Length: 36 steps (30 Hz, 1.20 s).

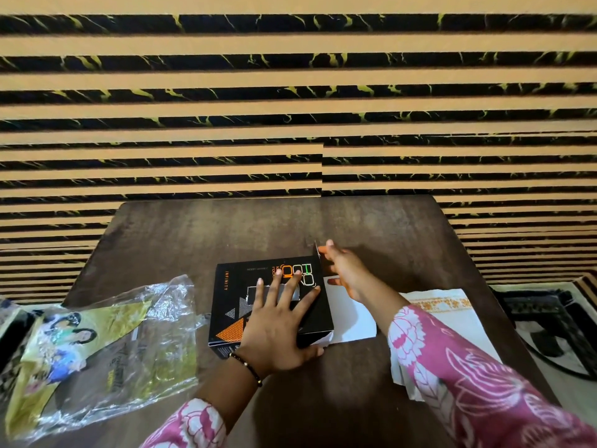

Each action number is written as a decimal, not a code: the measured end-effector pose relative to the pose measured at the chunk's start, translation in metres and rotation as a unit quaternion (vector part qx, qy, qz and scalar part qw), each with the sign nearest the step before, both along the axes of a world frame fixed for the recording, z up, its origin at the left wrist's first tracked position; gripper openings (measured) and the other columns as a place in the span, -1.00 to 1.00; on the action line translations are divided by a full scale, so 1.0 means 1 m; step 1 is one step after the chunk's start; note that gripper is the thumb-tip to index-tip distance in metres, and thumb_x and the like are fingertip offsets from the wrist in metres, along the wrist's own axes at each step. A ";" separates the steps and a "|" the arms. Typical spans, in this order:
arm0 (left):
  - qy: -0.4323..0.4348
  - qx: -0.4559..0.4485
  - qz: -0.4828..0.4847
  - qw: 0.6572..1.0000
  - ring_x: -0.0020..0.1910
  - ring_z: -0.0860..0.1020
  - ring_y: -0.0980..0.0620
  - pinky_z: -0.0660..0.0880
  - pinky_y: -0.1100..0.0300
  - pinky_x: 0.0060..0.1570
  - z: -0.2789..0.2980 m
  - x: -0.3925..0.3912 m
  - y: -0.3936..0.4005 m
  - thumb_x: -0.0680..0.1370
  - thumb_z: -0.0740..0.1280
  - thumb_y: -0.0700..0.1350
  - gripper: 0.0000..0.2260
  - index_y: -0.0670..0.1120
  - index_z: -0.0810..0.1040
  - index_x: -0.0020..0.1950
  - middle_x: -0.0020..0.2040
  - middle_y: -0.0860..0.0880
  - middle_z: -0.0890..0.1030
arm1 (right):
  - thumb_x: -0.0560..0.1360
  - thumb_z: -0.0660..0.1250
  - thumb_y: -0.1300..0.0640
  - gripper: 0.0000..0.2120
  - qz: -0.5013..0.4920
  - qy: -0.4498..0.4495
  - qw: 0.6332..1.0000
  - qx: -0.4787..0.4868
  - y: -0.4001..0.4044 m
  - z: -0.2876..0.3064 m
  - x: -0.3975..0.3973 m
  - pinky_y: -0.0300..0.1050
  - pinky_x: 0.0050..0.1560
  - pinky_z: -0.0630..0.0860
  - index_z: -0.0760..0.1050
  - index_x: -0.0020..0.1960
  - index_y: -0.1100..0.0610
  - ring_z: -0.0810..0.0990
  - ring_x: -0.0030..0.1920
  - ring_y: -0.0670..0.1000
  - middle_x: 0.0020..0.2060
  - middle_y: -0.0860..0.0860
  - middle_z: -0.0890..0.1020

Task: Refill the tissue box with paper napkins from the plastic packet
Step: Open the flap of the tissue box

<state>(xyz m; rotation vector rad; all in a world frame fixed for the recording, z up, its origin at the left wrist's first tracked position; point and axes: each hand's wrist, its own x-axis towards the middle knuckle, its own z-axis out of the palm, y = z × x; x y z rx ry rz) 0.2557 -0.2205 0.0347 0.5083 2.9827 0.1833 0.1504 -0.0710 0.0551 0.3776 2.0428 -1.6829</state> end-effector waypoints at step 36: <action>-0.134 0.073 -0.046 0.987 0.38 0.32 -0.17 0.36 -0.02 0.32 -0.018 0.031 0.163 0.54 0.15 -0.18 -0.47 -0.15 0.08 0.49 0.42 -0.20 0.31 | 0.41 0.12 -0.32 -0.27 0.310 0.329 0.702 0.550 0.208 -0.084 0.153 0.18 0.37 0.13 0.23 0.44 0.09 0.17 0.45 0.11 0.40 0.08 0.41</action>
